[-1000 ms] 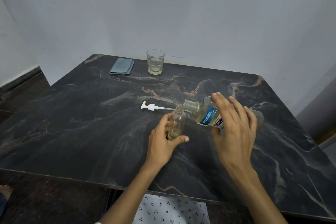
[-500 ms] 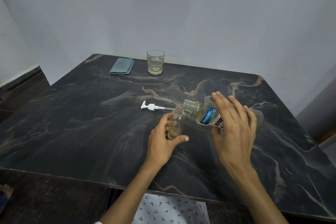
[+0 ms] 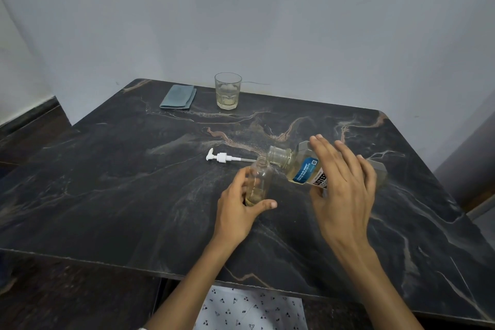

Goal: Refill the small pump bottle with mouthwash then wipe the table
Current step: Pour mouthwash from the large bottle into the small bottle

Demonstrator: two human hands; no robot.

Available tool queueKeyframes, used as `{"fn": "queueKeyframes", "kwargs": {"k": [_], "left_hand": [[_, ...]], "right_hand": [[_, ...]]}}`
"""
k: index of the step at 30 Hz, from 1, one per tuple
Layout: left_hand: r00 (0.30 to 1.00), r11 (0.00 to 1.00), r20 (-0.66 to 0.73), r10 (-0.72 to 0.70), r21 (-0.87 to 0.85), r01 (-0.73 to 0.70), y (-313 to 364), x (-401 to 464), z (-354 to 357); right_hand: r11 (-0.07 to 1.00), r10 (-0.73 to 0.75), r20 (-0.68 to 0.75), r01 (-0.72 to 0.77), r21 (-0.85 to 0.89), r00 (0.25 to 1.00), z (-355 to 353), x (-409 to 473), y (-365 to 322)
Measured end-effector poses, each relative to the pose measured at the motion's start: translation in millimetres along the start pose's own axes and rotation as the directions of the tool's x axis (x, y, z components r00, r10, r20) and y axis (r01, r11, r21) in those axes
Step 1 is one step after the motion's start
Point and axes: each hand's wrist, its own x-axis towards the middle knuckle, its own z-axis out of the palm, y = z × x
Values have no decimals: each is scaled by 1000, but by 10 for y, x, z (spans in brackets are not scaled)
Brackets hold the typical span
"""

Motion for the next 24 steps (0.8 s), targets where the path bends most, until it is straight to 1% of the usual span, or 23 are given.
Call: {"fn": "queueKeyframes", "kwargs": {"k": [24], "left_hand": [[1000,1000,-5,-1,4,1,43,-12,-3]], "right_hand": [[1000,15,16,-14,-3,1000,-22,8,-33]]}}
